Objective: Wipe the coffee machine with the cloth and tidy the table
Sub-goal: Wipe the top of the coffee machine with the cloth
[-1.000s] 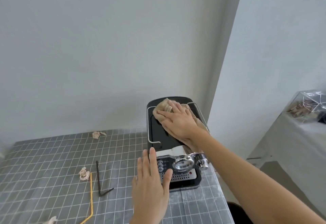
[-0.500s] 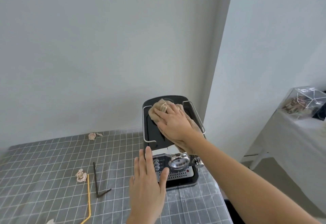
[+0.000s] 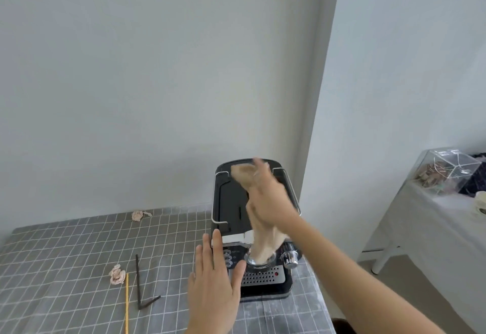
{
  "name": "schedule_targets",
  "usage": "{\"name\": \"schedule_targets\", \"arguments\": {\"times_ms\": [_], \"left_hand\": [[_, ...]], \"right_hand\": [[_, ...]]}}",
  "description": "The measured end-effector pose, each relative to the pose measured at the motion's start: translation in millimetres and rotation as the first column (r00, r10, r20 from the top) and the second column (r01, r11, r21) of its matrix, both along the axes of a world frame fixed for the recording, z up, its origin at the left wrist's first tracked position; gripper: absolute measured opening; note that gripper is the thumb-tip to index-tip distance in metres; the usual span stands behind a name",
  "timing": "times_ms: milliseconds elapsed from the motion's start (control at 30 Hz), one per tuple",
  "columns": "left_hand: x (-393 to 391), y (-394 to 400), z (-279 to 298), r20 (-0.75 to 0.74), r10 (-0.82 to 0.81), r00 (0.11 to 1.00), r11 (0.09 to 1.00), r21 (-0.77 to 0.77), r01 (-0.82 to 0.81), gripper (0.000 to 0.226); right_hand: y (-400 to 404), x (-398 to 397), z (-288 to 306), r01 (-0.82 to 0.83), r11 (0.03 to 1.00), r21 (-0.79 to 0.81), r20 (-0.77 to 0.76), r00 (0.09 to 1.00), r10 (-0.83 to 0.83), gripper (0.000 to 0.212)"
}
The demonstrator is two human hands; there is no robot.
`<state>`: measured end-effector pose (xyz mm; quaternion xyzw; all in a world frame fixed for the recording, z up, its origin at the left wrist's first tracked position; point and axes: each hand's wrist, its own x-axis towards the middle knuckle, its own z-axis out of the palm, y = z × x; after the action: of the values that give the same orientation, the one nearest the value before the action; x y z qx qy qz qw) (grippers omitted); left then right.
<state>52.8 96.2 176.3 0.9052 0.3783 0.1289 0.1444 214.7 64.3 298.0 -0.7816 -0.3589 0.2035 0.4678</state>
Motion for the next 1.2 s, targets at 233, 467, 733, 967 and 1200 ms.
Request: {"name": "schedule_targets", "arguments": {"times_ms": [233, 467, 733, 967, 1200], "left_hand": [[-1, -3, 10, -0.042, -0.009, 0.999, 0.998, -0.062, 0.007, 0.076], [-1, -3, 11, -0.040, -0.003, 0.999, 0.998, -0.065, 0.000, 0.082], [-3, -4, 11, -0.021, -0.018, 1.000, 0.996, -0.088, 0.016, 0.080], [-5, -1, 11, -0.024, -0.031, 0.999, 0.994, -0.101, 0.029, 0.099], [-9, 2, 16, -0.080, -0.086, 0.993, 0.993, -0.086, 0.079, 0.134]], "right_hand": [[-1, 45, 34, 0.216, 0.949, 0.230, -0.511, 0.856, -0.071, 0.020], [49, 46, -45, 0.042, 0.896, -0.443, 0.483, 0.853, 0.199, 0.056], [45, -7, -48, 0.240, 0.817, -0.524, 0.566, 0.815, 0.123, 0.061], [8, -37, -42, 0.274, 0.809, -0.520, 0.614, 0.779, 0.130, 0.051], [-36, -38, -37, 0.122, 0.953, -0.278, 0.550, 0.833, 0.054, 0.023]]}}
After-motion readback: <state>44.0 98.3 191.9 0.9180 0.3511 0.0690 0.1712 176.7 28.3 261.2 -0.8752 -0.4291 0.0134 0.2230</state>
